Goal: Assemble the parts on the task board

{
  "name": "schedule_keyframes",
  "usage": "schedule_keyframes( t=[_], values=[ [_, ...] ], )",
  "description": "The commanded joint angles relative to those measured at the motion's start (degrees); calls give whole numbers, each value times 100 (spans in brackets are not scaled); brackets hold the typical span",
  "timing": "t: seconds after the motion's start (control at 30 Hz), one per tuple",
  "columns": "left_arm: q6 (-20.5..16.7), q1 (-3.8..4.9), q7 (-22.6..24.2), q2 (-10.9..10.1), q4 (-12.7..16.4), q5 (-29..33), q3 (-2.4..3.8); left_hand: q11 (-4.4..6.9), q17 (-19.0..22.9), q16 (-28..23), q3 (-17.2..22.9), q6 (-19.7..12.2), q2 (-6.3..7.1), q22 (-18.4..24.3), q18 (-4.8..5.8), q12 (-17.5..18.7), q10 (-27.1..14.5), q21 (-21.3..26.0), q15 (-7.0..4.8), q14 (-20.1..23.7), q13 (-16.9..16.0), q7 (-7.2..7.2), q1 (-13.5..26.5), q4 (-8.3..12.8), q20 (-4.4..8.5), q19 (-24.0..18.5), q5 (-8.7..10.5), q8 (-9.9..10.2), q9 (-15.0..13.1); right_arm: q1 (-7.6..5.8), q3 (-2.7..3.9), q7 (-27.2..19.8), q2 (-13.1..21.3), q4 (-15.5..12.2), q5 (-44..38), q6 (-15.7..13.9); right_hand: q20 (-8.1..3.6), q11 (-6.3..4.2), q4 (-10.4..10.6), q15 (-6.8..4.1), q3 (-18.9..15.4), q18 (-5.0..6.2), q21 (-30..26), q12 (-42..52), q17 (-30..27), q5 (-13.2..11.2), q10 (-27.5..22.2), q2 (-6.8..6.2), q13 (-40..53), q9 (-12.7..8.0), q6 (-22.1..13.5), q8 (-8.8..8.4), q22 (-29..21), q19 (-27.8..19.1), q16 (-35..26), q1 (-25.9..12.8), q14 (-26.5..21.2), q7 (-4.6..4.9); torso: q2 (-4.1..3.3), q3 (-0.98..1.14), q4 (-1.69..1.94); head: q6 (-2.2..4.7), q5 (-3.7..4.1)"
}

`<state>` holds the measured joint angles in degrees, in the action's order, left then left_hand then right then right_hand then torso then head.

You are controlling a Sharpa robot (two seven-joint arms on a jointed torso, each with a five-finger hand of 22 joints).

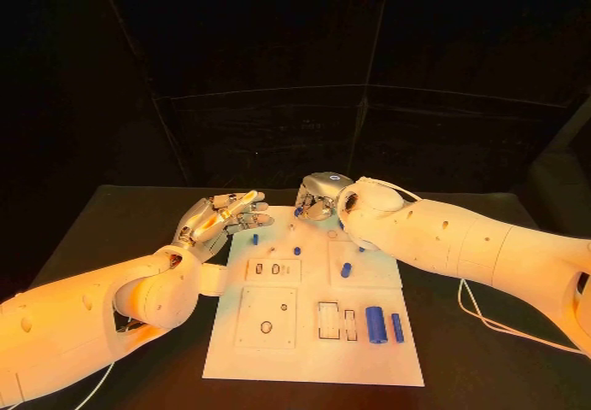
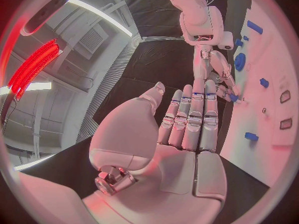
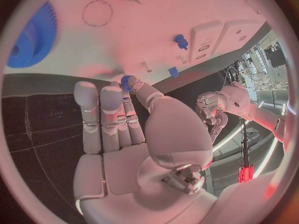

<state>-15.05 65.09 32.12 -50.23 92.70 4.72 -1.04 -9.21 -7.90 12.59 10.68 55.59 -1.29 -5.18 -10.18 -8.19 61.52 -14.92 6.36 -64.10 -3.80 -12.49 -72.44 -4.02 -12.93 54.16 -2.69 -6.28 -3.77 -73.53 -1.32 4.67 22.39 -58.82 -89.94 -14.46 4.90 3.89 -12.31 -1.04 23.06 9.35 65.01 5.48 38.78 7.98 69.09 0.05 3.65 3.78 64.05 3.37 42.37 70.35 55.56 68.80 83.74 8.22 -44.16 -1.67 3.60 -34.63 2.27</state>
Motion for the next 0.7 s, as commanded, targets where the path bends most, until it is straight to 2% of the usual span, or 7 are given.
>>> schedule_keyframes(
  t=[0.03, 0.2, 0.3, 0.43, 0.7],
  values=[
    [91, 12, 18, 5, -5, -2, 3, 2, -9, -30, 7, 23, 8, 6, -35, 39, 33, 31, 12, -39, 7, -7, 47, -25, -5, 36, -13, 11, 4, 2, -8, -38, -29, 29, 2, 179, 15, 26, 18, 15, 35, -85, 33, -24, 7, -21, 11, -63, 0, 4, 35, 39, 13, 14, 37, 16, 20, -14, -9, 3, -7, 2, -6],
    [99, 13, 12, 11, -11, -2, 3, 2, -9, -30, 7, 23, 8, 6, -35, 39, 33, 31, 12, -39, 7, -7, 47, -25, -5, 36, -13, 11, 4, 2, -8, -19, -83, 117, 2, 187, 19, 40, 44, 27, 57, -85, 46, -48, 14, -29, -32, -110, -4, -3, -16, 23, 18, -3, 58, 4, 9, 3, -11, 0, -2, 8, -2],
    [102, 13, 7, 13, -14, -2, 3, 2, -9, -30, 7, 23, 8, 6, -35, 39, 33, 31, 12, -39, 7, -7, 47, -25, -5, 36, -13, 11, 4, 2, -8, -7, -117, 176, 2, 190, 43, 85, 85, 64, 76, -81, 43, -104, -34, -38, -154, -204, -9, -18, -173, 5, -13, -50, 45, -26, -24, 51, -13, 0, -1, 8, 0],
    [103, 14, 3, 14, -20, -2, 3, 3, -11, -35, 7, 25, 7, 9, -35, 44, 36, 36, 12, -41, 6, -6, 47, -21, -5, 38, -12, 15, 4, 2, -9, -1, -146, 219, 2, 201, 103, 167, 167, 129, 16, -49, -40, -161, -177, -54, -384, -397, -5, -25, -581, 1, -183, -187, -31, -84, -94, 121, -14, 2, -4, 2, -6],
    [106, 14, -3, 14, -33, -2, 3, 4, -11, -37, 8, 26, 6, 11, -36, 46, 37, 38, 12, -43, 6, -5, 47, -19, -5, 39, -13, 16, 3, 2, -9, -5, -140, 196, 2, 152, 127, 182, 234, 143, -58, -35, -57, -140, -210, -72, -480, -473, 0, -17, -711, 8, -229, -238, -34, -80, -115, 128, -19, 5, -16, -2, -14]
  ],
)
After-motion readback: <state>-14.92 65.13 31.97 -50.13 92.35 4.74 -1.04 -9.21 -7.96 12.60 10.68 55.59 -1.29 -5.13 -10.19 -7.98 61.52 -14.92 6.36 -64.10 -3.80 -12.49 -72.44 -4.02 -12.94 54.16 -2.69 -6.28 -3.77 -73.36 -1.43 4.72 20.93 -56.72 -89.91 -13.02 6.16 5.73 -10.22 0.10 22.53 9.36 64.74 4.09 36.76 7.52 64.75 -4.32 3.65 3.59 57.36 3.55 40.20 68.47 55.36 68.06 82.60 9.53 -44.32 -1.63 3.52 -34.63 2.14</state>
